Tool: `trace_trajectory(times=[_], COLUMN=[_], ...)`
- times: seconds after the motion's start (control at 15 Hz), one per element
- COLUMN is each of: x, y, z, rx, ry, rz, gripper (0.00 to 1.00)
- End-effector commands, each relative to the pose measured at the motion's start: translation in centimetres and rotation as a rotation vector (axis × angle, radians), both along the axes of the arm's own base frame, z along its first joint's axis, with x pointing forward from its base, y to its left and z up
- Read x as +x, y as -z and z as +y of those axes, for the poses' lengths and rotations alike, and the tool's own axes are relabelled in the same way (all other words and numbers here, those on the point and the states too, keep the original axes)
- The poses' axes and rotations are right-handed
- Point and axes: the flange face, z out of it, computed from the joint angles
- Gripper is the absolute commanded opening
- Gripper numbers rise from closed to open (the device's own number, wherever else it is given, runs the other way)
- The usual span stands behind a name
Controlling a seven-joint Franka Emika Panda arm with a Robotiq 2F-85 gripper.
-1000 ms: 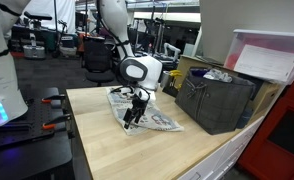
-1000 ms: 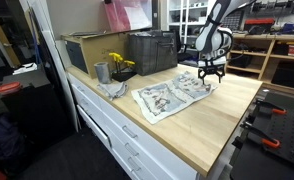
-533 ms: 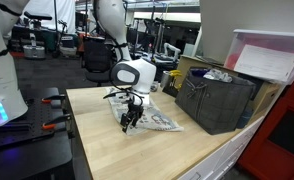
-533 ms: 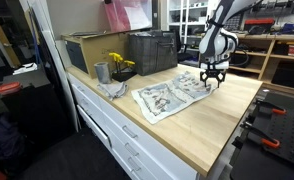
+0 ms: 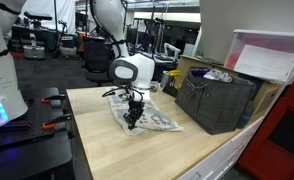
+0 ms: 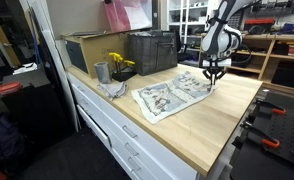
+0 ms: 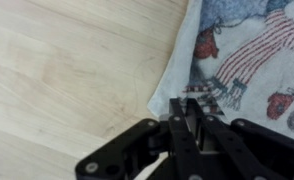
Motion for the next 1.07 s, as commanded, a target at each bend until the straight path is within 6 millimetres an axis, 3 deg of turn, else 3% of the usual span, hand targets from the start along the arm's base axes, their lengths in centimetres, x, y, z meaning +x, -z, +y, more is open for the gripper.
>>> trace_trajectory(times=[0.0, 0.33, 0.4, 0.47, 0.93, 1.0], x=[-1.5, -2.0, -1.7, -1.3, -1.8, -2.0], y=[-2.3, -2.9, -3.0, -3.1, -1.0, -0.6], z=[0.1, 0.9, 1.3, 1.6, 1.3, 1.2], rx=[-0.033, -0.04, -0.039, -0.04, -0.016, -0.012], ry=[-0.019, -0.062, -0.074, -0.083, -0.085, -0.077], rz=[-0.007, 0.007, 0.001, -0.005, 0.036, 0.041], gripper=[0.0, 0.0, 0.26, 0.27, 0.78, 0.64])
